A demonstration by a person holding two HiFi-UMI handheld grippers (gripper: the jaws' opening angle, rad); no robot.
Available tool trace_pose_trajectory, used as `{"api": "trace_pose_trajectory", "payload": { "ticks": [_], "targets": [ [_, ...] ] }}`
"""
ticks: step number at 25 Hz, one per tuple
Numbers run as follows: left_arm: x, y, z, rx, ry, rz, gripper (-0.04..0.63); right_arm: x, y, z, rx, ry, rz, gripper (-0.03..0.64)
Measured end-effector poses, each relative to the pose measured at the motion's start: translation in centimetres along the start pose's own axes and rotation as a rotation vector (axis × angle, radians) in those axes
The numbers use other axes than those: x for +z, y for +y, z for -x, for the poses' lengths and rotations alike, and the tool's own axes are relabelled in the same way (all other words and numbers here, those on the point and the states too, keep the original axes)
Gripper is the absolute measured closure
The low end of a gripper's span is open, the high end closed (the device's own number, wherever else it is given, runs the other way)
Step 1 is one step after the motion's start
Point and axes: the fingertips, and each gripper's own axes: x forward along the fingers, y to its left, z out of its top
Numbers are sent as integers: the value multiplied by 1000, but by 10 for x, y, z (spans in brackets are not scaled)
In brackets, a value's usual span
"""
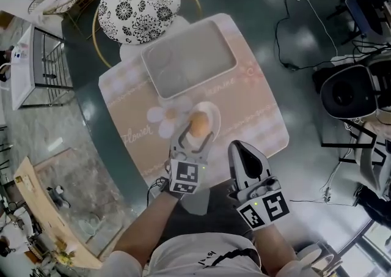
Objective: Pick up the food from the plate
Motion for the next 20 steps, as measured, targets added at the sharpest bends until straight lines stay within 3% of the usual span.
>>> {"api": "trace_pose_trajectory", "payload": {
  "ticks": [6,20],
  "targets": [
    [-25,7,-21,29,45,-1,292,-20,-1,-5,13,14,-11,603],
    [-50,18,-53,56,76,-16,270,-36,-17,-5,-11,4,-27,603]
  ]
}}
